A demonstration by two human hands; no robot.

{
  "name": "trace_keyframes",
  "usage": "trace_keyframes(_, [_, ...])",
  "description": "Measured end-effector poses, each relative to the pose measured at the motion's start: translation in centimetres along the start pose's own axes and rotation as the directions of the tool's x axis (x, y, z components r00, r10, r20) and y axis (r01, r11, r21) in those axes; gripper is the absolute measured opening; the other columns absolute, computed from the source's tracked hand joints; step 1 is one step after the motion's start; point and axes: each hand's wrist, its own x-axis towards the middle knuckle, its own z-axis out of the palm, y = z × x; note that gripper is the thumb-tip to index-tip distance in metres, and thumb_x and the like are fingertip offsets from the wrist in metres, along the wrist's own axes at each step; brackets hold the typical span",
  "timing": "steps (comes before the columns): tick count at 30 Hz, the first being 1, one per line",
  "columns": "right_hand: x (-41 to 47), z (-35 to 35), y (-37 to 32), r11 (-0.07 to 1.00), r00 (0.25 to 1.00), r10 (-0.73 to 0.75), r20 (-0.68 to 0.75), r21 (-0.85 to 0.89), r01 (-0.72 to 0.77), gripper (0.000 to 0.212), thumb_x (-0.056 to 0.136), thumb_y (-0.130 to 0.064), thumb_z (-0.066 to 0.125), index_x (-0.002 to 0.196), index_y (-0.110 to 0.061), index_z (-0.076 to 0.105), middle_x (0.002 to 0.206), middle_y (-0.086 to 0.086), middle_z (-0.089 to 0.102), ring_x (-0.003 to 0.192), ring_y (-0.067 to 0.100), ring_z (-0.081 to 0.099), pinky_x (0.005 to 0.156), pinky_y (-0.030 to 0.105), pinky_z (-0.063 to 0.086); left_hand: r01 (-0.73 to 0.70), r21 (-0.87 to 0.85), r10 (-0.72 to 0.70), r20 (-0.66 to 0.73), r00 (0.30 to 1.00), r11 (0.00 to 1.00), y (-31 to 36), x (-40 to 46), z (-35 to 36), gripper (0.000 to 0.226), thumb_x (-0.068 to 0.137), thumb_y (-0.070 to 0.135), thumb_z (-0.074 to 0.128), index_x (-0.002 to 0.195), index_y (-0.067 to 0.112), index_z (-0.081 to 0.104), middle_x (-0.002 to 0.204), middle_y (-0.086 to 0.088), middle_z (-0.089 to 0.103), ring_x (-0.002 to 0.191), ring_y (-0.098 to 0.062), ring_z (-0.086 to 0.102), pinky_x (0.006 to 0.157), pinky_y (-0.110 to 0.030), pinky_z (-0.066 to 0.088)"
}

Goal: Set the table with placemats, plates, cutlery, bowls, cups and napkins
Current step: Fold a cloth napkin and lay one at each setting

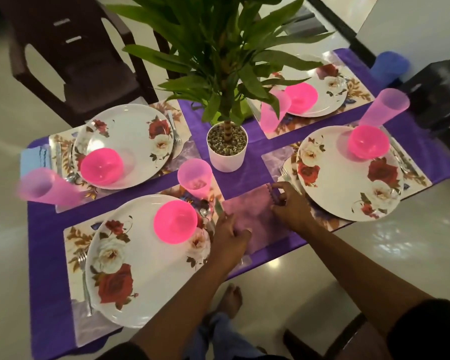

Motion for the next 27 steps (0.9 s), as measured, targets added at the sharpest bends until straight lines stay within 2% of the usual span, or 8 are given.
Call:
trace_keyframes(2, [-0.2, 0.2, -0.3, 0.998, 0.997, -0.050, -0.055, -0.029, 0.048, 0.052, 0.087, -0.019, 0.072, 0.136, -0.023, 0.055, 0.108, -0.009, 0.067, 0.104, 0.016, 0.067, 0.090, 0.033, 0.055, -0.069, 0.103, 0.075, -0.052, 0.996, 0.992, 0.1, 0.0, -0.6, 0.052, 0.096, 0.014, 0.060, 0.146, 0.017, 0.050, 0.157, -0.003, 0.042, 0.133, -0.021, 0.049, 0.107, -0.039, 0.050])
trace_keyframes(4, [-0.5, 0.4, -0.4, 0.977, 0.979, -0.141, -0.148, -0.182, 0.113, 0.051, 0.089, -0.026, 0.071, 0.137, -0.019, 0.055, 0.127, 0.005, 0.064, 0.117, 0.024, 0.060, 0.098, 0.040, 0.049, -0.147, 0.241, 0.162, -0.044, 0.986, 0.959, -0.1, 0.0, -0.7, 0.054, 0.097, 0.016, 0.059, 0.149, 0.017, 0.047, 0.164, -0.001, 0.034, 0.147, -0.021, 0.036, 0.114, -0.036, 0.042])
trace_keyframes(6, [-1.0, 0.9, -0.2, 0.912, 0.953, -0.241, -0.181, -0.379, 0.158, 0.046, 0.091, -0.030, 0.070, 0.133, -0.014, 0.058, 0.131, 0.013, 0.063, 0.120, 0.031, 0.059, 0.103, 0.044, 0.047, -0.248, 0.359, 0.258, 0.022, 0.966, 0.900, -0.2, -0.6, -0.4, 0.046, 0.097, 0.015, 0.058, 0.143, 0.013, 0.054, 0.157, -0.003, 0.046, 0.146, -0.022, 0.040, 0.114, -0.034, 0.043])
trace_keyframes(9, [-2.0, 1.9, -0.2, 0.722, 0.949, -0.316, 0.007, -0.647, 0.246, 0.052, 0.091, -0.037, 0.072, 0.133, -0.011, 0.058, 0.133, 0.013, 0.063, 0.122, 0.030, 0.060, 0.107, 0.044, 0.045, -0.425, 0.601, 0.422, 0.155, 0.893, 0.677, -0.8, -0.8, 0.2, 0.047, 0.090, 0.009, 0.065, 0.136, 0.006, 0.062, 0.148, -0.010, 0.057, 0.144, -0.029, 0.046, 0.118, -0.039, 0.041])
trace_keyframes(13, [-3.1, 2.0, 0.1, 0.673, 0.895, -0.424, 0.138, -0.614, 0.413, 0.053, 0.090, -0.037, 0.073, 0.137, -0.016, 0.059, 0.140, 0.008, 0.060, 0.126, 0.030, 0.059, 0.106, 0.043, 0.049, -0.397, 0.741, 0.274, 0.291, 0.917, 0.542, -2.0, 0.1, 0.7, 0.069, 0.094, 0.029, 0.059, 0.158, 0.015, 0.036, 0.168, -0.008, 0.027, 0.157, -0.028, 0.019, 0.129, -0.040, 0.018])
trace_keyframes(20, [-3.5, 2.6, -0.1, 0.660, 0.887, -0.431, 0.166, -0.612, 0.435, 0.056, 0.084, -0.033, 0.082, 0.134, -0.014, 0.064, 0.136, 0.013, 0.064, 0.123, 0.033, 0.063, 0.105, 0.047, 0.050, -0.394, 0.755, 0.241, 0.312, 0.919, 0.525, -3.1, 0.8, 0.6, 0.070, 0.097, 0.031, 0.056, 0.159, 0.012, 0.031, 0.170, -0.011, 0.021, 0.159, -0.031, 0.015, 0.129, -0.046, 0.020])
trace_keyframes(24, [-3.3, 2.2, -0.3, 0.671, 0.899, -0.426, 0.100, -0.633, 0.387, 0.050, 0.090, -0.039, 0.075, 0.134, -0.018, 0.062, 0.138, 0.006, 0.063, 0.124, 0.028, 0.062, 0.107, 0.042, 0.049, -0.482, 0.598, 0.305, 0.378, 0.874, 0.640, -2.2, 0.8, 0.2, 0.071, 0.100, 0.024, 0.055, 0.163, 0.018, 0.024, 0.172, -0.002, 0.017, 0.159, -0.023, 0.014, 0.125, -0.041, 0.031])
trace_keyframes(27, [-3.7, 2.1, -0.8, 0.689, 0.922, -0.386, 0.025, -0.657, 0.306, 0.046, 0.096, -0.036, 0.068, 0.135, -0.015, 0.061, 0.138, 0.007, 0.062, 0.128, 0.026, 0.058, 0.114, 0.038, 0.038, -0.516, 0.470, 0.380, 0.358, 0.853, 0.716, -1.6, -0.6, -1.5, 0.064, 0.102, 0.025, 0.057, 0.161, 0.025, 0.032, 0.168, 0.007, 0.030, 0.154, -0.016, 0.029, 0.122, -0.035, 0.036])
